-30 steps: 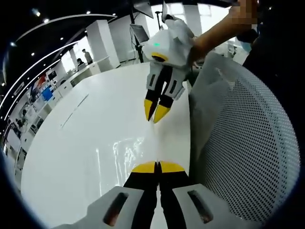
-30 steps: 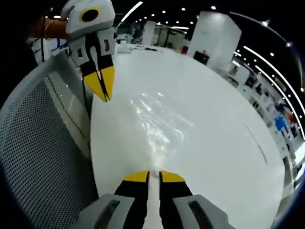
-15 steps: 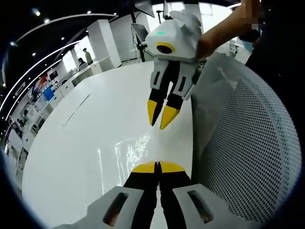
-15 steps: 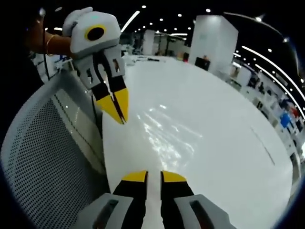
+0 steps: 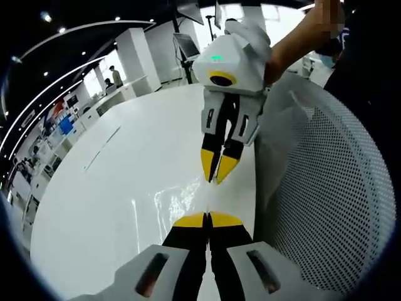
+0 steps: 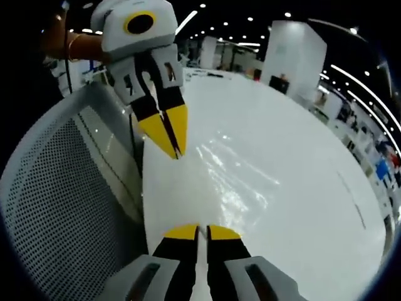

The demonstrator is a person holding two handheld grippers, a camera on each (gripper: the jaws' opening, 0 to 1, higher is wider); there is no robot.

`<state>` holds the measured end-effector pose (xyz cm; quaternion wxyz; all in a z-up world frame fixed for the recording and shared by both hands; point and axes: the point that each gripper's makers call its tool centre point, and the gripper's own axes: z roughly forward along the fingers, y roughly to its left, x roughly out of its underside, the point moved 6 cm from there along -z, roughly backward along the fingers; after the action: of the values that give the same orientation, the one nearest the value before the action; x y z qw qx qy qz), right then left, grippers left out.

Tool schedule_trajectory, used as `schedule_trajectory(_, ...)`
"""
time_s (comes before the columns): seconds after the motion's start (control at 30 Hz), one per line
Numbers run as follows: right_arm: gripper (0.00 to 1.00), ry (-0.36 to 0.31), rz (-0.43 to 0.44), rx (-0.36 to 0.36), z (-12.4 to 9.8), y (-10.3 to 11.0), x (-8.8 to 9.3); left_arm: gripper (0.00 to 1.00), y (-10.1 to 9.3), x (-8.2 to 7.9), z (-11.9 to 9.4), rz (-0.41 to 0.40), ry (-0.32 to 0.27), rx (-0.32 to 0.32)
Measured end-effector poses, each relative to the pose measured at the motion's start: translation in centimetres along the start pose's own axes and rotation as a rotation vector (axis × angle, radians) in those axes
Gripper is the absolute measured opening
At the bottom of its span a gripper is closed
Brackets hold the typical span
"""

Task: Open the resealable bag by pulling the two sides of the seal apart until the entire bag opening is separated and visibly accessible.

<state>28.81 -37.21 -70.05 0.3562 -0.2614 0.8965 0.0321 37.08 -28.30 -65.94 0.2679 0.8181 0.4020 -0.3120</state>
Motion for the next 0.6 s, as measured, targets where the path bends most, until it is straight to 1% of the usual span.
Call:
schedule_trajectory(0.17,0.00,0.010,-0.028,0.012,-0.1,-0.1,0.0,0.00,0.2,0.2,0.2,-0.011,0.010,-0.002)
schedule_trajectory(0.27,0.00,0.012,-0.034,0.011,-0.1,0.0,0.0,0.00,0.3,0.4,0.4,-0.030,0.019,-0.019)
schedule_trajectory(0.4,0.00,0.029,-0.064,0.015,-0.2,0.2,-0.1,0.00,0.3,0.4,0.4,-0.071,0.021,-0.003)
schedule_trajectory(0.5,0.00,0.022,-0.069,0.017,-0.6,0.2,-0.3,0.00,0.6,-0.1,0.1,-0.075,0.020,-0.013)
schedule_trajectory(0.6,0.00,0.013,-0.074,0.019,-0.9,0.2,-0.6,0.01,1.2,-1.3,-0.6,-0.096,-0.001,-0.021)
